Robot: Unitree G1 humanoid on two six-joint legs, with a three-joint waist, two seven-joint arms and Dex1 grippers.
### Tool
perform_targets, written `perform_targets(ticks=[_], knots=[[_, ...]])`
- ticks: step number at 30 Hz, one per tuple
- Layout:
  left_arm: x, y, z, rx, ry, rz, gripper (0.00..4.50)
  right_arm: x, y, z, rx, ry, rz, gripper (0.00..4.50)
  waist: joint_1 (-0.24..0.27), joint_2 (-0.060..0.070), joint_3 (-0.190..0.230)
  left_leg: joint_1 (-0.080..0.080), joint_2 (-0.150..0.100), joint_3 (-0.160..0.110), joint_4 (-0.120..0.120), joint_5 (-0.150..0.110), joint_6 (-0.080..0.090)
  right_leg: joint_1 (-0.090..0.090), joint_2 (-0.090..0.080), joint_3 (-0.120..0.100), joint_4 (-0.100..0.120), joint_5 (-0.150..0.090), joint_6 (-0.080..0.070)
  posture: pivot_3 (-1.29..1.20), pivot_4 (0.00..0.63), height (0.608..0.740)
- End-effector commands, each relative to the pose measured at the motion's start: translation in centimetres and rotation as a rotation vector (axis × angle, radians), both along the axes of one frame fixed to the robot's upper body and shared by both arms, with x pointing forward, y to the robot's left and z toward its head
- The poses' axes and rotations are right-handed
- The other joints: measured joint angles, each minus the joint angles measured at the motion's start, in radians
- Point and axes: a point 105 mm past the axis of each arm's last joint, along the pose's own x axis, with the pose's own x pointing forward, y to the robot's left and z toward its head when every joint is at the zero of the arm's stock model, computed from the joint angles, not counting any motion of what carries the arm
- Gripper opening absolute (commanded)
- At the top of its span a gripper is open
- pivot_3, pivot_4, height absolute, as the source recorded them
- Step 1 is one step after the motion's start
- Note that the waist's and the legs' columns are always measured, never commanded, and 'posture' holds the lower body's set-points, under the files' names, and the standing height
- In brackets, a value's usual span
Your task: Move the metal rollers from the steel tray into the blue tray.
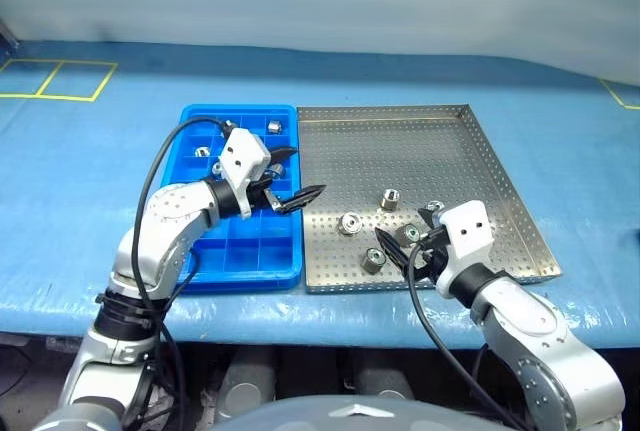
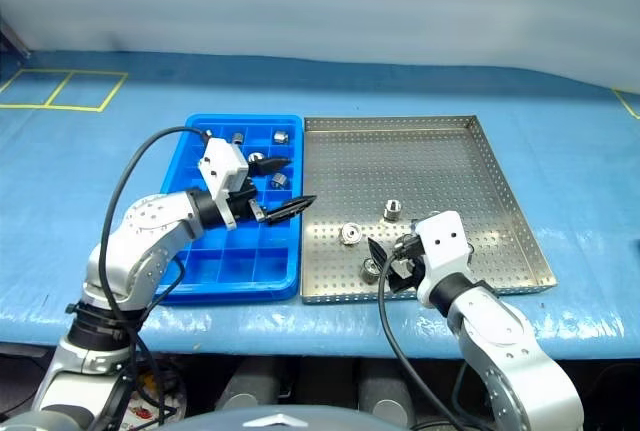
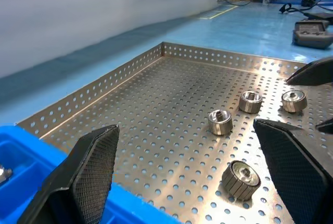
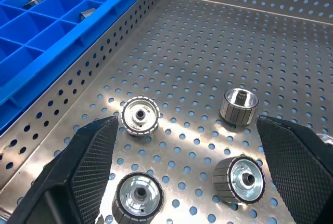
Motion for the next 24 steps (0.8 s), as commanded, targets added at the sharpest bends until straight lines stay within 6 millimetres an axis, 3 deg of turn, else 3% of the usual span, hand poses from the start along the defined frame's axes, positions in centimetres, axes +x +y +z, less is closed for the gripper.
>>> perform_targets(ticks=[1,7,15,19,24], knots=[[0.1,-1.8,0.2,0.06,0.005,-0.112,4.5,-0.3,0.3,1.3,0.008,-0.059,-0.006,4.46,-0.001,0.0,0.0,0.0,0.0,0.0,0.0,0.0,0.0,0.0,0.0,0.0,0.0,0.0,0.0,0.02,0.15,0.74],[1.2,-5.0,-1.4,0.201,0.023,-0.279,4.5,-0.8,0.5,1.4,0.027,-0.071,-0.039,4.46,-0.012,0.0,0.0,0.0,-0.001,0.0,0.001,0.0,0.0,0.0,0.001,0.0,0.0,0.0,0.0,-0.03,0.15,0.74],[2.9,-8.3,-4.8,0.41,0.021,-0.406,4.5,-2.0,0.9,1.6,0.034,-0.085,-0.075,4.46,-0.046,0.0,0.0,-0.001,-0.004,0.0,0.001,0.0,0.0,0.0,0.004,0.003,0.0,0.0,0.0,-0.12,0.15,0.74],[3.7,-8.6,-6.6,0.54,0.002,-0.441,4.5,-2.4,1.0,1.4,0.044,-0.085,-0.101,4.46,-0.067,0.0,0.0,-0.001,-0.003,0.0,0.001,0.0,0.0,-0.001,0.005,0.004,0.001,0.0,0.0,-0.17,0.15,0.74],[4.6,-7.5,-8.4,0.736,-0.064,-0.472,4.5,-2.7,1.0,1.2,0.061,-0.088,-0.131,4.46,-0.091,0.0,0.0,-0.001,0.001,0.001,0.001,0.0,0.0,-0.001,0.006,0.006,0.001,0.0,0.0,-0.18,0.15,0.74]])
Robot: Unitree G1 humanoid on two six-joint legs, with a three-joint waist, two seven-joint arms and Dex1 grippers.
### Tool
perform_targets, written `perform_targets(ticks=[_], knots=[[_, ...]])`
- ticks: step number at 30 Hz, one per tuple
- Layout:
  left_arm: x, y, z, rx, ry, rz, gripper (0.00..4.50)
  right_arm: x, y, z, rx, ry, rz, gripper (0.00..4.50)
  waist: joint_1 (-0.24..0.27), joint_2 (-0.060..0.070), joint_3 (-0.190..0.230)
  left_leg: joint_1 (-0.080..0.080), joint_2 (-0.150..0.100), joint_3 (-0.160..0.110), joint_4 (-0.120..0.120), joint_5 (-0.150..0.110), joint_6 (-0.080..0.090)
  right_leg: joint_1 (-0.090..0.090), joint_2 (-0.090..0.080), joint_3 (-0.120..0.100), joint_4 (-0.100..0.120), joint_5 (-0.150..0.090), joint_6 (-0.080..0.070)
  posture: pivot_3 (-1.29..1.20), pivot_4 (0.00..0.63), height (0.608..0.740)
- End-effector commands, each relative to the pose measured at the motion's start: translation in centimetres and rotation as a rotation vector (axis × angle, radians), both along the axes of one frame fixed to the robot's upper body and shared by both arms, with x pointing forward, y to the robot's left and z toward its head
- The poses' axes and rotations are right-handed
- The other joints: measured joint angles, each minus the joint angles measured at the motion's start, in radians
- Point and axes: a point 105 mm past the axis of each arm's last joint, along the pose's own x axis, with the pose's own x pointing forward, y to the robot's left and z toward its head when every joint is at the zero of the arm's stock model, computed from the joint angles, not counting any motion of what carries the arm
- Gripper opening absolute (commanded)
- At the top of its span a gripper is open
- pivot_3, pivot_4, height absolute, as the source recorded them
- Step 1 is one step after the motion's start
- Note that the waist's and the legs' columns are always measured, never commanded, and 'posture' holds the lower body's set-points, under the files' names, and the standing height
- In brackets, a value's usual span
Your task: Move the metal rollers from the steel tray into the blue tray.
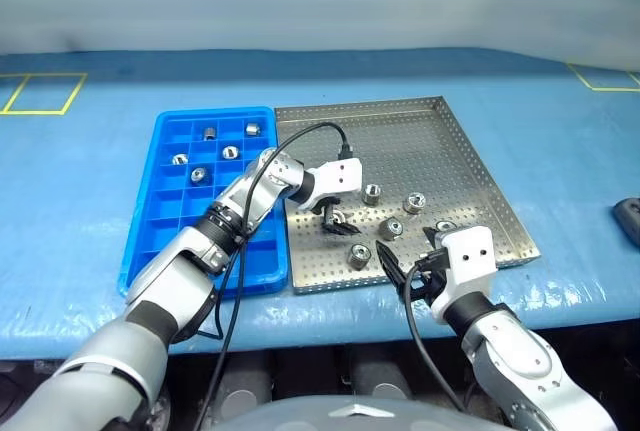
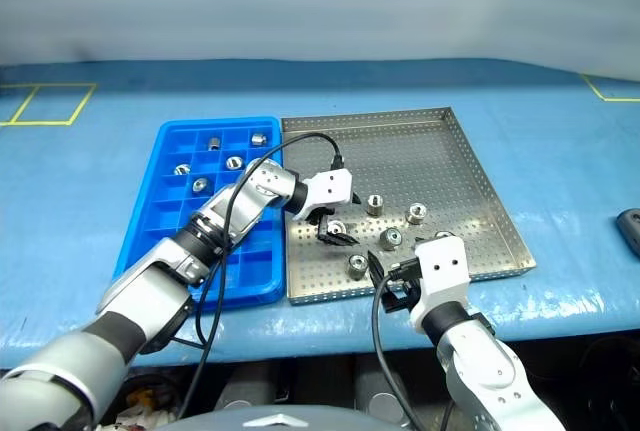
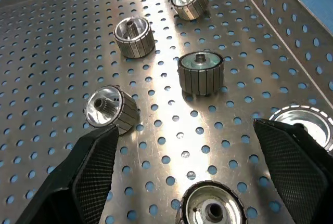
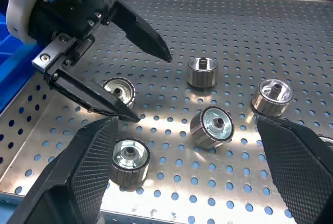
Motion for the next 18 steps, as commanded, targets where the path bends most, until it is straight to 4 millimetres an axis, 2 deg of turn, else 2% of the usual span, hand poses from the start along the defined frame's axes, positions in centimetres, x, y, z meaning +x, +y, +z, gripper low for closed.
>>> perform_targets(ticks=[1,4,7,13,18], knots=[[0.7,0.0,0.2,0.087,-0.108,-0.068,4.5,-0.2,0.3,1.6,0.016,-0.078,-0.007,4.46,-0.008,0.0,0.0,0.0,0.0,0.0,0.0,0.0,0.0,0.0,0.0,0.0,0.0,0.0,0.0,-0.18,0.15,0.74],[0.8,0.5,-0.3,0.137,-0.114,-0.091,4.5,-0.2,0.4,1.6,0.018,-0.079,-0.01,4.46,-0.013,0.0,0.0,0.0,0.002,0.001,0.0,0.0,0.0,0.0,0.0,0.001,0.0,0.0,0.0,-0.19,0.15,0.74],[0.8,0.9,-0.7,0.171,-0.12,-0.11,3.95,-0.2,0.5,1.6,0.019,-0.079,-0.012,4.5,-0.017,0.0,0.0,0.0,0.002,0.001,0.0,0.0,0.0,0.0,-0.001,0.001,0.0,0.0,0.0,-0.19,0.15,0.74],[0.3,1.4,-0.5,0.18,-0.1,-0.148,1.9,0.0,0.5,1.7,0.012,-0.081,-0.004,4.5,-0.019,0.0,0.0,0.001,0.002,0.001,0.001,0.0,0.0,0.0,-0.001,0.002,0.001,0.0,0.001,-0.18,0.15,0.74],[0.1,2.0,0.9,0.137,-0.097,-0.145,1.77,0.4,0.9,1.8,0.01,-0.085,0.029,4.5,-0.023,0.0,0.0,0.001,0.002,0.002,0.0,0.0,0.0,0.0,0.0,0.003,0.001,0.0,0.001,-0.13,0.15,0.74]])
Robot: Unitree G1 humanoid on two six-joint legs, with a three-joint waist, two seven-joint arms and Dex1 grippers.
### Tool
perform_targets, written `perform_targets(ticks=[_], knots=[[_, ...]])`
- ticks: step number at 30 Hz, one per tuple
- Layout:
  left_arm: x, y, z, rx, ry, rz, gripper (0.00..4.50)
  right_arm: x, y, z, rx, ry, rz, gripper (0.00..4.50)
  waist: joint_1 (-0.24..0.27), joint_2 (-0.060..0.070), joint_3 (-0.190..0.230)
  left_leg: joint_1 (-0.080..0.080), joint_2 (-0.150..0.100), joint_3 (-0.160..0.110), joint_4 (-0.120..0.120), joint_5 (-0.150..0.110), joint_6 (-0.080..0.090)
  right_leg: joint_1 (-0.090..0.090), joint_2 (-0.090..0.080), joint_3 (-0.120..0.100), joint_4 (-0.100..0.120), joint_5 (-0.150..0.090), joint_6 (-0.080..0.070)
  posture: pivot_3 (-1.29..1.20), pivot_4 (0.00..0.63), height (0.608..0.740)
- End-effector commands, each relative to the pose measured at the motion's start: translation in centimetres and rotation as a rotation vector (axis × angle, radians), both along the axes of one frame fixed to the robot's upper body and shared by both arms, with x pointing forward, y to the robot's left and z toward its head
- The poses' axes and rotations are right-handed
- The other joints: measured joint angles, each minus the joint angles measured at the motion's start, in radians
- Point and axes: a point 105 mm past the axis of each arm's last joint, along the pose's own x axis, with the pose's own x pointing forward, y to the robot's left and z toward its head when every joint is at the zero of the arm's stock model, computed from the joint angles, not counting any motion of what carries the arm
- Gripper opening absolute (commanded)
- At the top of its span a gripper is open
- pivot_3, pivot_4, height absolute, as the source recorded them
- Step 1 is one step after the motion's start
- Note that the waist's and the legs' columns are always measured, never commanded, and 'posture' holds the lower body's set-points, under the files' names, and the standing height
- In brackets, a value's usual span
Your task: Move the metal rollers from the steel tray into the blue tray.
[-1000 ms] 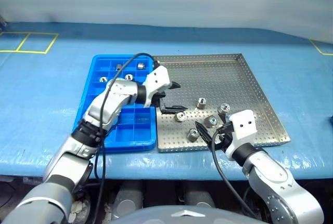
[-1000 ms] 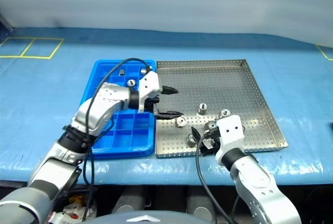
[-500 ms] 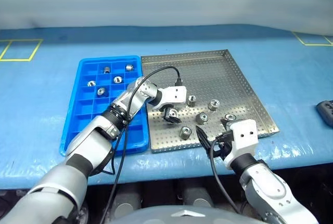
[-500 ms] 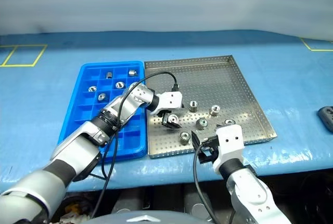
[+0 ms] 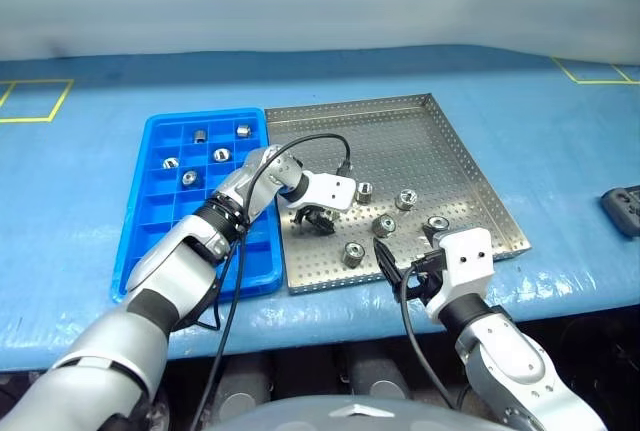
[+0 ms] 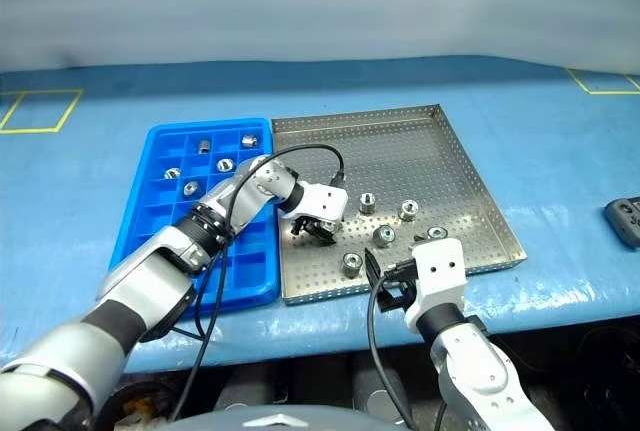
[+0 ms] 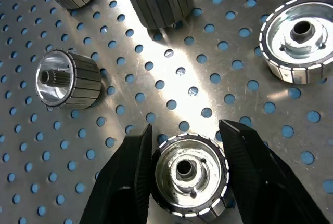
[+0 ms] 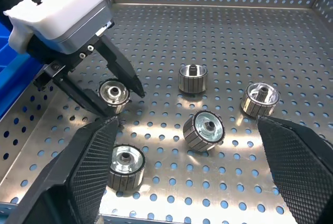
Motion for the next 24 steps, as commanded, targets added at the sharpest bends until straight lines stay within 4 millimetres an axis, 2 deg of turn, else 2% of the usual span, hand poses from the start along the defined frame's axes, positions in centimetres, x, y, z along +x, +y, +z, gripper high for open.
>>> perform_targets(ticks=[1,5,8,12,17,24], knots=[[0.1,-0.1,2.2,-0.09,-0.012,0.019,1.77,0.2,0.4,1.2,0.005,-0.045,0.034,4.5,0.003,0.0,0.0,0.0,0.0,0.0,0.0,0.0,0.0,0.0,0.0,0.0,0.0,0.0,0.0,-0.11,0.15,0.74],[1.0,-0.9,6.4,-0.393,-0.02,0.18,1.75,0.7,1.0,1.3,0.004,-0.049,0.082,4.5,0.017,0.0,0.0,-0.001,0.0,0.0,0.0,0.0,0.0,-0.001,0.0,0.0,0.0,0.0,0.0,-0.06,0.15,0.74],[1.7,-0.4,9.0,-0.592,-0.029,0.331,1.75,1.2,1.6,1.6,0.004,-0.055,0.125,4.5,0.028,0.0,0.0,-0.002,0.0,-0.001,0.001,0.0,0.0,0.0,0.0,0.0,0.0,0.001,0.002,-0.02,0.15,0.74],[2.5,2.7,11.3,-0.822,-0.098,0.609,1.74,2.4,2.9,2.1,0.008,-0.074,0.203,4.5,0.035,0.0,0.0,0.001,0.0,0.0,0.001,0.0,0.0,0.001,0.0,0.0,0.0,0.002,0.003,0.04,0.15,0.74],[2.0,7.0,11.9,-0.953,-0.273,0.896,1.74,3.7,4.8,2.6,0.008,-0.091,0.304,4.5,0.069,0.0,0.0,0.002,0.0,-0.001,0.001,0.0,0.0,0.001,0.002,0.0,0.001,0.003,0.005,0.12,0.15,0.74],[0.1,12.1,10.3,-0.967,-0.509,1.226,1.74,4.7,7.6,3.0,0.019,-0.1,0.439,4.5,0.132,-0.001,0.0,0.0,-0.001,-0.002,0.001,0.0,0.0,0.002,0.0,-0.001,0.0,0.004,0.004,0.21,0.15,0.74]])
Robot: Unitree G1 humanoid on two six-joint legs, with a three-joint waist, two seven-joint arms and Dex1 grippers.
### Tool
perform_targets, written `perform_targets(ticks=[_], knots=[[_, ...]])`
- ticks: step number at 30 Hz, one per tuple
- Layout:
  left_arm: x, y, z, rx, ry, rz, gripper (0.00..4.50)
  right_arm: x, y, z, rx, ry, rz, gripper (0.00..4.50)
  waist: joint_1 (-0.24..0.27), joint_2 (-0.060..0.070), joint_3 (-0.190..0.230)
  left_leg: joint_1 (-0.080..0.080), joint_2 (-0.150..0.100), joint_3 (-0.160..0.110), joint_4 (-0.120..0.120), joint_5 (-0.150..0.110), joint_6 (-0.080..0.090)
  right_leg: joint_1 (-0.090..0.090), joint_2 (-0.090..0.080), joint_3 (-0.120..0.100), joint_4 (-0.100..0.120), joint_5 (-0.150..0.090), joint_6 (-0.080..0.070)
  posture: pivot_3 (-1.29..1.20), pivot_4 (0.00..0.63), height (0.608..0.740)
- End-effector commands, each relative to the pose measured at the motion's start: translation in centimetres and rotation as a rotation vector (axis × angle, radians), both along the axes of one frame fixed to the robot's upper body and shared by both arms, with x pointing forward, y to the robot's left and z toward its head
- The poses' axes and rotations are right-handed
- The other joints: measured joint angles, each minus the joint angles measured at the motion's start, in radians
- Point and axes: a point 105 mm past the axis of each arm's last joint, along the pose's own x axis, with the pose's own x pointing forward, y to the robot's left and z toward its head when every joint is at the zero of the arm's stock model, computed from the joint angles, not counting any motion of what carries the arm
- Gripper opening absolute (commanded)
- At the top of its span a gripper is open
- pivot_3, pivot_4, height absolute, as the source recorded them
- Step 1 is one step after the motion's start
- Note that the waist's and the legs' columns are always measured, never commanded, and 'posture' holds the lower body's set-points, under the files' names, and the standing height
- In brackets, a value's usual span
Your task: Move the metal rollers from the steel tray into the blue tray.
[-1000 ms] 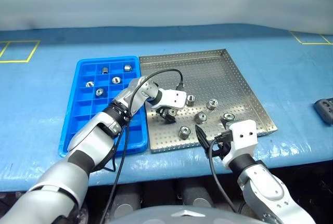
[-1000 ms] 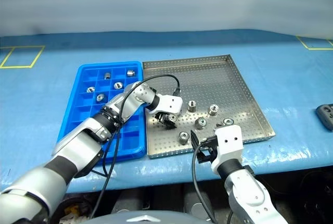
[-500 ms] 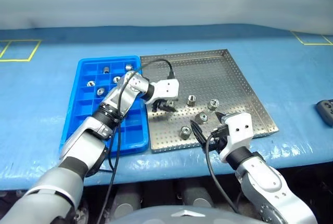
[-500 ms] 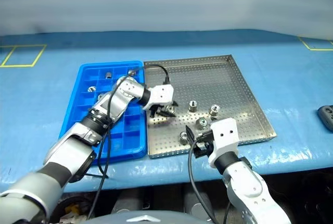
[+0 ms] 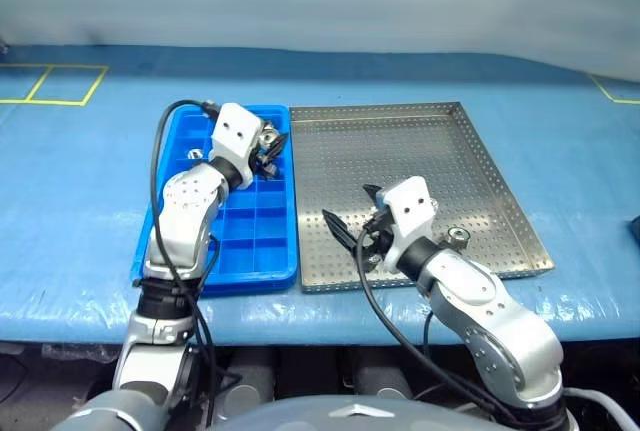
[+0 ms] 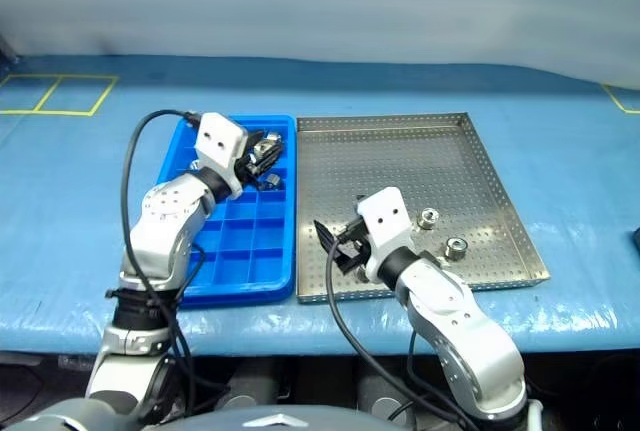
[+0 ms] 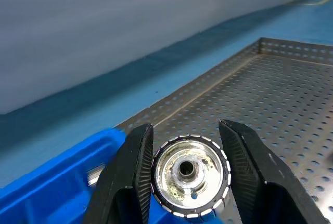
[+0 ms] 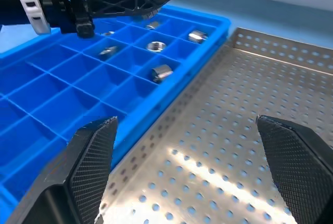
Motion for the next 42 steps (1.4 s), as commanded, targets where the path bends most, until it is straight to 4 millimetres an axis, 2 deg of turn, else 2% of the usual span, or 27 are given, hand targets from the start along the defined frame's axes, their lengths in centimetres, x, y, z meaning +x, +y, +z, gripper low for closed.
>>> perform_targets(ticks=[1,5,8,18,25,27,28,30,33,34,36,39,42], knots=[[-0.8,1.9,1.2,0.019,-0.086,0.159,1.74,0.0,1.1,0.7,0.02,-0.026,0.065,4.5,0.017,0.0,0.0,0.0,0.0,0.0,0.0,0.0,0.0,0.0,0.0,-0.001,0.0,0.0,-0.001,0.23,0.15,0.74],[-1.2,4.0,0.3,0.047,-0.088,0.297,1.74,0.0,1.7,0.6,0.017,-0.019,0.1,4.5,0.04,0.0,0.0,0.0,0.0,-0.001,0.001,0.0,0.0,0.001,0.0,-0.001,0.0,-0.001,-0.001,0.25,0.15,0.74],[-1.1,5.5,-0.8,0.148,-0.076,0.376,1.74,0.0,1.9,0.6,0.017,-0.016,0.111,4.5,0.048,0.0,0.0,0.0,0.0,0.0,0.001,0.0,0.0,0.001,0.0,-0.001,0.0,0.0,-0.002,0.25,0.15,0.74],[-0.6,7.2,-3.6,0.245,0.025,0.442,1.74,-0.2,1.7,0.4,0.026,-0.009,0.086,4.5,0.053,0.0,0.0,0.0,0.0,-0.001,0.001,0.0,0.0,0.0,0.0,-0.002,-0.001,-0.001,-0.003,0.22,0.15,0.74],[-0.7,8.1,-4.3,0.292,0.072,0.477,1.74,-0.5,1.2,0.2,0.028,-0.002,0.055,4.5,0.047,0.0,0.0,-0.001,0.001,-0.001,0.0,0.0,-0.001,0.0,-0.001,-0.003,-0.001,-0.001,-0.003,0.18,0.15,0.74],[-0.6,7.9,-4.5,0.28,0.094,0.457,2.44,-0.5,1.1,0.2,0.028,-0.003,0.052,4.5,0.046,0.0,0.0,-0.001,0.001,-0.001,0.0,0.0,-0.001,-0.001,-0.001,-0.003,-0.001,-0.001,-0.004,0.18,0.15,0.74],[-0.6,7.7,-4.5,0.275,0.1,0.443,2.65,-0.5,1.0,0.2,0.027,-0.004,0.049,4.5,0.045,0.0,0.0,-0.001,0.001,-0.001,0.0,0.0,-0.001,0.0,-0.001,-0.003,-0.001,-0.001,-0.004,0.17,0.15,0.74],[-0.6,7.5,-4.2,0.263,0.102,0.423,3.34,-0.5,0.9,0.2,0.024,-0.007,0.042,4.5,0.043,0.0,0.0,-0.001,0.001,0.0,0.0,0.0,-0.001,-0.001,-0.002,-0.003,-0.001,-0.001,-0.004,0.16,0.15,0.74],[-0.3,6.9,-2.6,0.223,0.059,0.384,4.3,-0.6,0.4,0.5,0.03,-0.016,0.018,4.5,0.04,0.0,0.0,-0.001,0.001,0.0,0.0,0.0,-0.001,-0.001,-0.002,-0.004,-0.001,-0.001,-0.004,0.14,0.15,0.74],[-0.2,6.7,-2.3,0.214,0.049,0.371,4.48,-0.7,0.3,0.6,0.03,-0.017,0.014,4.5,0.039,0.0,0.0,-0.001,0.001,-0.001,0.0,0.0,-0.001,-0.001,-0.002,-0.004,-0.001,-0.001,-0.004,0.14,0.15,0.74],[0.2,5.5,-0.7,0.149,0.004,0.309,4.48,-0.8,-0.4,0.6,0.021,-0.02,-0.011,4.5,0.037,-0.001,0.0,-0.001,0.001,-0.001,0.0,0.0,-0.001,-0.001,-0.002,-0.004,-0.001,-0.001,-0.004,0.12,0.15,0.74],[1.2,1.1,2.3,-0.019,-0.04,0.064,4.48,-1.2,-2.7,0.7,0.002,-0.025,-0.101,4.5,0.039,-0.001,0.0,-0.002,0.0,-0.001,0.0,0.0,-0.001,-0.001,-0.003,-0.005,-0.001,-0.001,-0.004,0.1,0.15,0.74],[1.5,-3.0,3.3,-0.103,-0.001,-0.177,4.48,-1.9,-4.8,0.6,-0.028,-0.021,-0.189,4.5,0.029,-0.002,-0.001,-0.004,-0.002,-0.002,0.001,0.0,0.0,0.0,-0.005,-0.007,-0.002,-0.001,-0.004,0.05,0.15,0.74]])
